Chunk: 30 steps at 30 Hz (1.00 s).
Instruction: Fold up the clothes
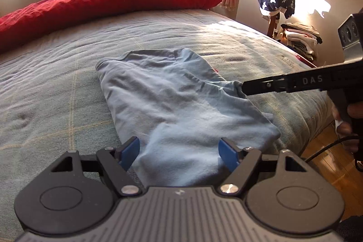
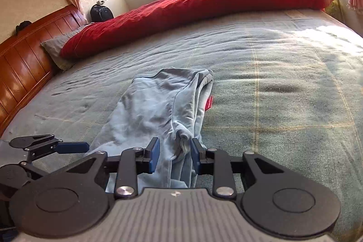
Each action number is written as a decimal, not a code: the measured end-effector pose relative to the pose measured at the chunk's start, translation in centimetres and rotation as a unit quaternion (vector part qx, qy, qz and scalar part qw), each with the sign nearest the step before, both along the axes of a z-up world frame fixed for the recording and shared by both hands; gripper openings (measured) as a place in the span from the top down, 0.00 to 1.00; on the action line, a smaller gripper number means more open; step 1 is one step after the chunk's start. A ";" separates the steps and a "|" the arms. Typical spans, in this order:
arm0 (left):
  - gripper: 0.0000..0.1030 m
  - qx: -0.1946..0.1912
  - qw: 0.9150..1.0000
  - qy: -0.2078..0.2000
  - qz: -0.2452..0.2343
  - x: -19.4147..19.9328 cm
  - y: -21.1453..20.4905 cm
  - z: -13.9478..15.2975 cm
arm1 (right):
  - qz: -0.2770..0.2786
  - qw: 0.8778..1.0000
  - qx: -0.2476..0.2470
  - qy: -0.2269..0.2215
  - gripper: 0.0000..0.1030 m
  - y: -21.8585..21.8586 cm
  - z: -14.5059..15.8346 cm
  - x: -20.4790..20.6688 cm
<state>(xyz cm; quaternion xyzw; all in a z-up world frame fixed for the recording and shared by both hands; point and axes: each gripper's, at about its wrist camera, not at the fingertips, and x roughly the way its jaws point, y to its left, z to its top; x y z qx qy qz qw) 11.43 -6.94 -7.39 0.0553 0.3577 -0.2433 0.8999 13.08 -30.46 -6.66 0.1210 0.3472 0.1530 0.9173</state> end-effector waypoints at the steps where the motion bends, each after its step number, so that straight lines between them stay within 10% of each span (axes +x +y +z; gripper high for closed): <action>1: 0.26 0.000 1.000 0.000 0.005 -0.1 0.3 0.3 | -0.008 1.000 -0.007 0.001 0.68 0.2 -0.2 0.5; 4: 0.24 0.004 1.000 0.000 0.017 -0.2 1.0 0.7 | -0.018 0.999 -0.033 0.004 0.69 0.9 -1.0 1.4; 6: 0.23 0.010 1.000 0.000 0.024 -0.1 1.2 0.8 | -0.021 0.998 -0.052 0.006 0.90 1.4 -1.6 1.7; 19: 0.22 0.008 1.000 -0.007 0.010 0.0 1.6 1.2 | -0.027 0.999 0.034 0.027 0.85 -1.9 -0.5 1.4; 30: 0.22 -0.005 0.998 -0.024 -0.058 5.9 1.6 3.9 | 0.103 0.993 -0.050 -0.026 0.77 1.5 2.1 6.5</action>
